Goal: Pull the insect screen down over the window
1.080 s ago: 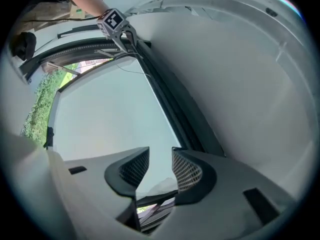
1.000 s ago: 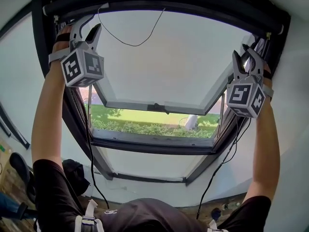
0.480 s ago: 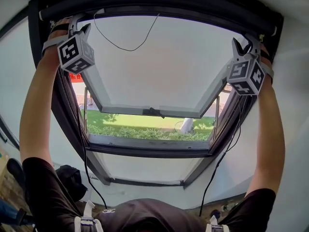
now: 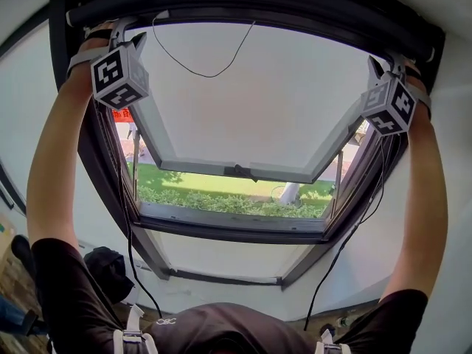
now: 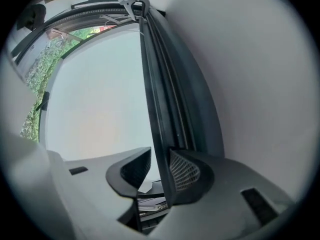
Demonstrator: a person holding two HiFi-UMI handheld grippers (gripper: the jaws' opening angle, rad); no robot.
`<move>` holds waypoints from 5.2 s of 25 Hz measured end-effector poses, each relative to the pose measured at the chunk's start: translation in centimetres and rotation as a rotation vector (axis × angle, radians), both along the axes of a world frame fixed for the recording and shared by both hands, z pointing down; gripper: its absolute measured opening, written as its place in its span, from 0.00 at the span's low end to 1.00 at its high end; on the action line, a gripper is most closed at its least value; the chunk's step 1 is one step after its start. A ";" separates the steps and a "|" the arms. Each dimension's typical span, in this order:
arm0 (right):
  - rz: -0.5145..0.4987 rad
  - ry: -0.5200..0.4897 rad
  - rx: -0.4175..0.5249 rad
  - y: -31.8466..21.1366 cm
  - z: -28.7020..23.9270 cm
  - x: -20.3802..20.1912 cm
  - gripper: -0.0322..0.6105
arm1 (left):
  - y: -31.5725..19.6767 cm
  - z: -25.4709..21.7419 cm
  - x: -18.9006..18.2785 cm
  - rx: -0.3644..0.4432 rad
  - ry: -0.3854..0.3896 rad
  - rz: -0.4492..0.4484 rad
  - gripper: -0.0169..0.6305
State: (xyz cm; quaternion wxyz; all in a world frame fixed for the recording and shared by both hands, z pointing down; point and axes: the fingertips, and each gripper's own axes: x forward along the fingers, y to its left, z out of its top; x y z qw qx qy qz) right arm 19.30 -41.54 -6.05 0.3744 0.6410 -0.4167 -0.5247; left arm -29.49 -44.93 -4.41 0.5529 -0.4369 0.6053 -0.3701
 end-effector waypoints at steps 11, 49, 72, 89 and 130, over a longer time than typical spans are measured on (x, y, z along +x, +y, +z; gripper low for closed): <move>-0.006 -0.036 -0.038 0.2 1.7 -0.2 0.25 | -0.1 1.5 0.0 -0.035 -0.024 -0.012 0.27; 0.027 0.014 -0.364 0.7 23.4 0.2 0.22 | 1.3 23.8 1.0 -0.418 -0.089 0.044 0.23; 0.022 -0.030 -0.678 1.7 43.8 0.0 0.22 | 2.1 44.6 0.6 -0.746 -0.080 0.004 0.22; 0.010 -0.122 -0.836 2.0 54.3 0.1 0.23 | 2.6 55.8 1.1 -0.935 -0.024 0.006 0.22; 0.129 -0.137 -1.117 3.5 70.4 0.0 0.36 | 2.9 70.1 0.7 -1.166 -0.015 -0.028 0.19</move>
